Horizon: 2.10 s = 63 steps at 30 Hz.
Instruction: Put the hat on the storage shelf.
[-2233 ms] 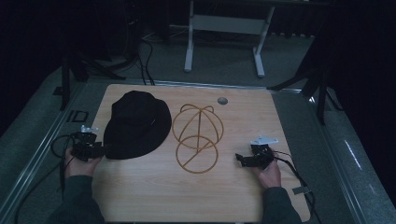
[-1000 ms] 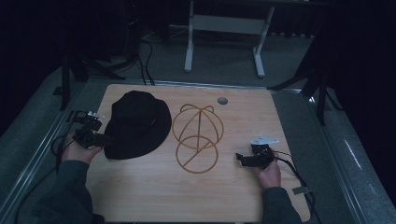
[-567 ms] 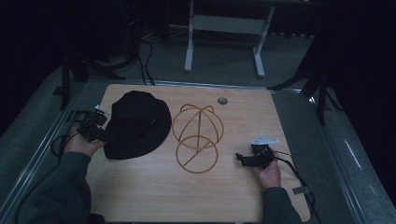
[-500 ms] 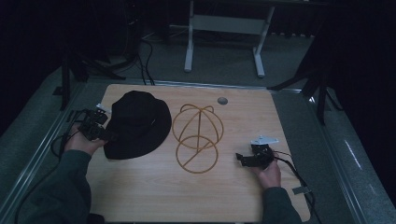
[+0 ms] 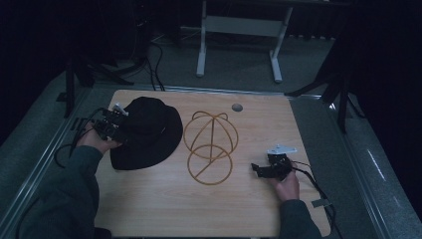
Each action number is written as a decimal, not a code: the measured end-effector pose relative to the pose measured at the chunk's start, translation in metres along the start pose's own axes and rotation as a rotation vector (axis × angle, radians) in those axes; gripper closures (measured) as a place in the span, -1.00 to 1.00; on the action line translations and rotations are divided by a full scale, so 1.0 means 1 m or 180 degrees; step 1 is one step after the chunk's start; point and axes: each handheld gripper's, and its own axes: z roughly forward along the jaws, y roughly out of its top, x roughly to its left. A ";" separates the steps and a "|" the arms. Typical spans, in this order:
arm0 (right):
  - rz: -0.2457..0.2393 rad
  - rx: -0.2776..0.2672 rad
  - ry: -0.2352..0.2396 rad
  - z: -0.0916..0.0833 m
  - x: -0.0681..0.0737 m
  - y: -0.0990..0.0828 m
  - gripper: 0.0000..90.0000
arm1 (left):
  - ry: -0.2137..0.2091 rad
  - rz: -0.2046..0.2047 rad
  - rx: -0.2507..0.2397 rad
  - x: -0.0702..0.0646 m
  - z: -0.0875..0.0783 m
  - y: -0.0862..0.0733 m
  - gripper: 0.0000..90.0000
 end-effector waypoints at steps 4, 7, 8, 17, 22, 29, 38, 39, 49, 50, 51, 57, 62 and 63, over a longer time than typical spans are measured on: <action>0.0000 -0.0001 0.0000 0.000 0.000 0.000 -0.67 | 0.0037 0.0001 0.0077 0.003 0.005 0.004 -0.12; -0.0001 -0.0002 0.0000 0.000 0.000 0.000 -0.67 | 0.0099 0.0050 0.0174 0.001 0.011 0.007 -0.21; -0.0002 -0.0002 0.0000 0.000 0.000 0.000 -0.67 | 0.0116 0.0059 0.0205 0.000 0.013 0.008 -0.24; 0.0001 -0.0002 0.0001 0.000 0.000 0.000 -0.67 | -0.0028 0.0057 0.0482 -0.001 0.023 0.017 0.14; -0.0002 -0.0002 0.0000 0.000 0.000 0.000 -0.67 | 0.0071 0.0187 0.0660 -0.009 0.023 0.023 0.61; 0.0000 0.0000 -0.0001 0.000 0.000 0.000 -0.67 | 0.0111 0.0381 0.0711 -0.013 0.020 0.026 0.85; 0.0000 0.0000 -0.0001 0.000 0.000 0.000 -0.67 | 0.0031 0.0458 0.0634 -0.010 0.012 0.021 0.90; -0.0001 0.0000 0.0000 0.000 0.000 0.000 -0.67 | 0.0021 0.0460 0.0620 -0.010 0.011 0.021 0.90; -0.0001 0.0002 0.0000 0.000 0.000 0.000 -0.67 | -0.0021 0.0475 0.0532 -0.007 -0.001 0.017 0.92; -0.0001 0.0003 0.0000 0.000 0.000 0.000 -0.67 | -0.0023 0.0510 0.0528 -0.006 -0.003 0.017 0.93; -0.0001 0.0002 0.0000 0.000 0.000 0.000 -0.67 | -0.0029 0.0492 0.0519 -0.007 -0.004 0.017 0.93; -0.0001 0.0002 0.0000 0.000 0.000 0.000 -0.67 | -0.0026 0.0471 0.0424 -0.005 -0.012 0.016 0.93; 0.0000 0.0003 0.0000 0.000 0.000 0.000 -0.67 | 0.0005 0.0500 0.0393 -0.005 -0.019 0.017 0.94; 0.0000 0.0003 0.0000 0.000 0.000 0.000 -0.67 | 0.0004 0.0506 0.0386 -0.005 -0.020 0.018 0.94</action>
